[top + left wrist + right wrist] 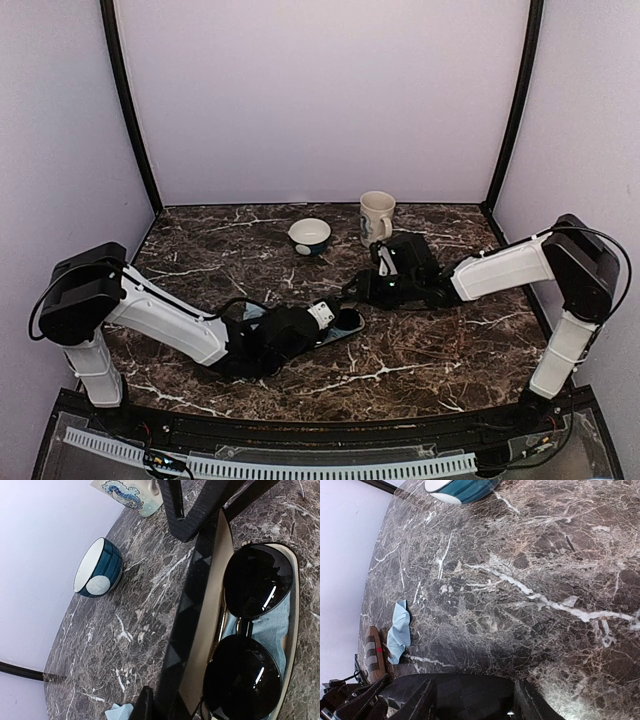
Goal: Organize the sunglasses
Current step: Fold the case with sunglasses at the center of the board.
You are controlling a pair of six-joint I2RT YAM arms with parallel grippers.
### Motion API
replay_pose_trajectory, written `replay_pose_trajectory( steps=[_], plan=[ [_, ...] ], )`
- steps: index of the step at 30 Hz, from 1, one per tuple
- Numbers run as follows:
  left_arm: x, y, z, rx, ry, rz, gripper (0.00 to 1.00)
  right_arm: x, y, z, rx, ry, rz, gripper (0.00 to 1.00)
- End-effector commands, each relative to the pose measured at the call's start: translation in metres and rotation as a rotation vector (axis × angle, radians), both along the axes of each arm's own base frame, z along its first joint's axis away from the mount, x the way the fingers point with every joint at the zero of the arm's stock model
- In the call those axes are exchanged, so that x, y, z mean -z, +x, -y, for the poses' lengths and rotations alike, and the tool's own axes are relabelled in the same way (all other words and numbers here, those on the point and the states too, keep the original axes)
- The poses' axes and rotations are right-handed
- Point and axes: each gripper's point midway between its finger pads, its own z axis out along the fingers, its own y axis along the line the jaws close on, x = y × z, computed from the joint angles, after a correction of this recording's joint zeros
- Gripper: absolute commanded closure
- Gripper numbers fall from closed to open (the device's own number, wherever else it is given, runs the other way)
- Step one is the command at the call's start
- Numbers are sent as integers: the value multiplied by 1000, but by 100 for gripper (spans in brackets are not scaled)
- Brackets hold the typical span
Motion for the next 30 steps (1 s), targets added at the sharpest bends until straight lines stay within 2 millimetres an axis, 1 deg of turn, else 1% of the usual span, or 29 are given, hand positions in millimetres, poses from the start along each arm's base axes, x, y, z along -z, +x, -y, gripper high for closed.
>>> replay_pose_trajectory(
  steps=[1, 6, 9, 13, 22, 30],
  plan=[
    [0, -3, 3, -13, -30, 19, 100, 10, -16, -2, -23, 4, -18, 48],
    [11, -12, 3, -15, -35, -9, 100, 22, -27, 2, -8, -5, -22, 49],
    [19, -20, 4, -12, -32, -28, 96, 26, -31, 7, 11, -16, -21, 50],
    [28, -28, 4, -8, -16, -41, 93, 29, -37, 10, 25, -28, -16, 52],
    [37, -39, 7, -2, -5, -51, 73, 39, -50, 16, 43, -50, -22, 57],
    [40, -45, 11, 4, -9, -73, 62, 45, -54, 18, 46, -69, -28, 57]
  ],
)
